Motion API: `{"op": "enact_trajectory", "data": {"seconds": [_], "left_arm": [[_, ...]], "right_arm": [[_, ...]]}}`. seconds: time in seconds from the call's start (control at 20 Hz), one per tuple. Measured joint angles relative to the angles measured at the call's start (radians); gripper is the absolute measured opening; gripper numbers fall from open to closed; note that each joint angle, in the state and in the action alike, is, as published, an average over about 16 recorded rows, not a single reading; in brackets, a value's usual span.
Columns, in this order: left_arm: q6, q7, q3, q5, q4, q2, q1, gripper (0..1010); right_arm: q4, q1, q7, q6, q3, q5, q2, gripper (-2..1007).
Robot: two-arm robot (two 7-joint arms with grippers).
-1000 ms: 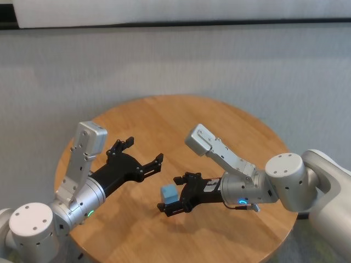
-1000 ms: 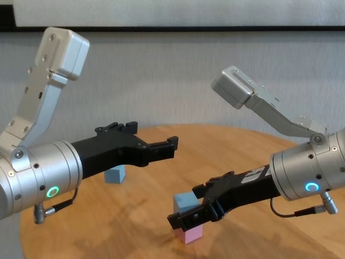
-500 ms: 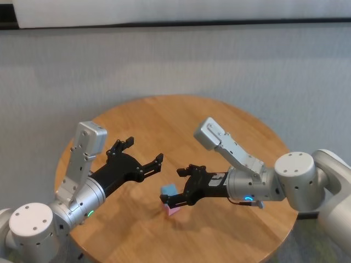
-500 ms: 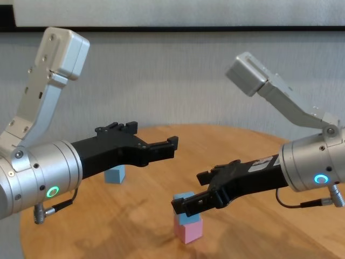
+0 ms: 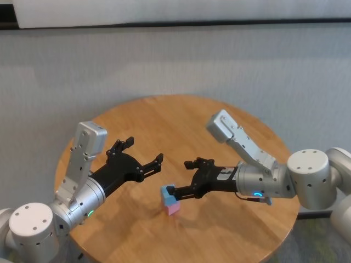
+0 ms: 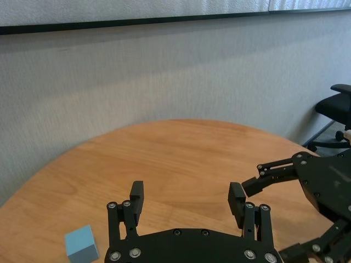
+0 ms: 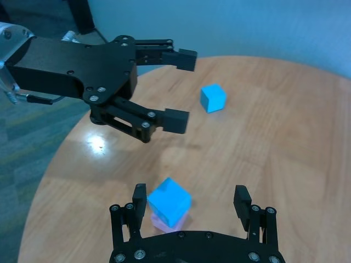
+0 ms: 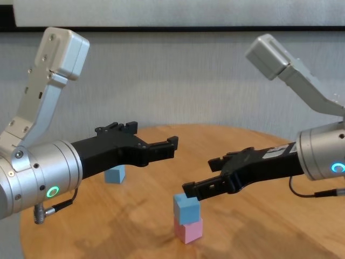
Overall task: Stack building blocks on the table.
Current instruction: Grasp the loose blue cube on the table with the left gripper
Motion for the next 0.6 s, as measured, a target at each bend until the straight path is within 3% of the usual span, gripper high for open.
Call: {"op": "enact_trajectory", "data": {"seconds": [0.3,0.6], "left_arm": [[0.000,0.000,0.000,0.000,0.000,0.000,0.000,1001],[0.000,0.000,0.000,0.000,0.000,0.000,0.000,1001]], "right_arm": [[-0.045,-0.043,-0.104,-0.058,0.023,-0.035,0.016,1005],[-0.091,-0.107,-0.269,-0.145,0.052,-0.116,0.019,1005]]}}
